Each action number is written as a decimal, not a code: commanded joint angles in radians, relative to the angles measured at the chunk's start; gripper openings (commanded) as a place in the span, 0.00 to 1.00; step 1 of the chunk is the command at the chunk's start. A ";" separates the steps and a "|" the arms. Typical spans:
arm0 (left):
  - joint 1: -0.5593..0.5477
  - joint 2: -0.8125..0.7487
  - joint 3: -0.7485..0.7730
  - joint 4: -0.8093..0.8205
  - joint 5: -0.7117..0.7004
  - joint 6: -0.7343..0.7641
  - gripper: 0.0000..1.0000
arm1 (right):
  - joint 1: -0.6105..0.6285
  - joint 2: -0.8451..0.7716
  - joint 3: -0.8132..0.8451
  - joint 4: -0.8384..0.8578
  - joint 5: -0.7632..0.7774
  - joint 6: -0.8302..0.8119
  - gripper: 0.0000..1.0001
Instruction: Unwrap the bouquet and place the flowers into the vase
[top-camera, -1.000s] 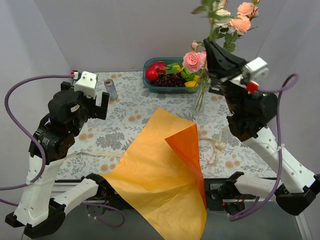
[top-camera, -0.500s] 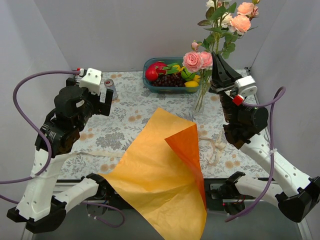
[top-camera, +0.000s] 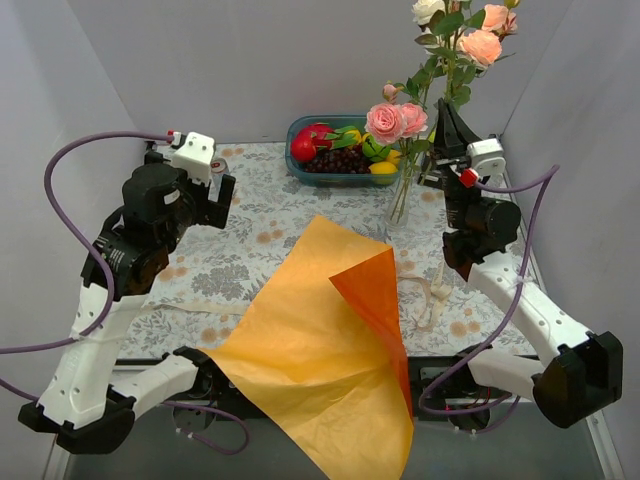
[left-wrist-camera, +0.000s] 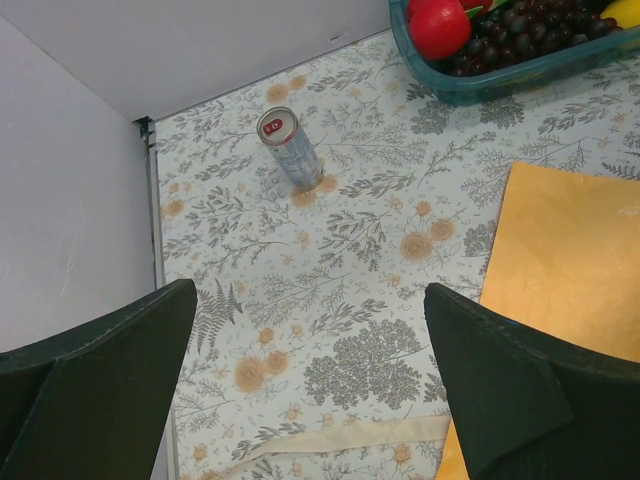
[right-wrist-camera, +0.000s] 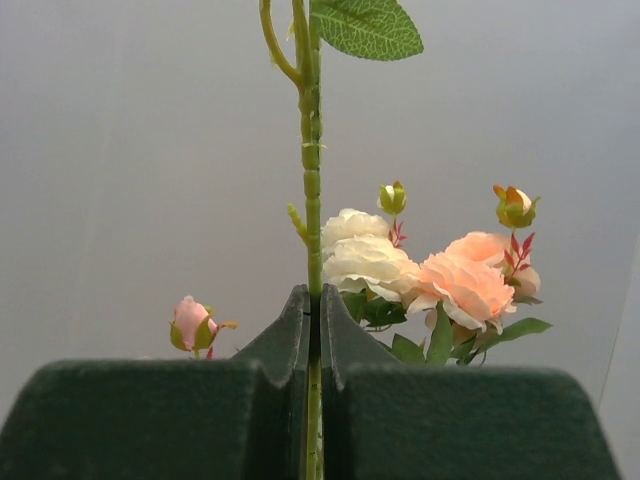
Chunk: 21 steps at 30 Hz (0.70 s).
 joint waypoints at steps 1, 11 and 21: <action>0.007 0.002 0.007 0.030 0.011 0.008 0.98 | -0.058 0.021 0.000 0.147 -0.033 0.125 0.01; 0.007 0.020 -0.020 0.065 0.027 0.010 0.98 | -0.104 0.113 0.022 0.203 -0.072 0.188 0.01; 0.006 0.027 -0.022 0.064 0.019 0.019 0.98 | -0.123 0.163 0.042 0.256 -0.094 0.211 0.01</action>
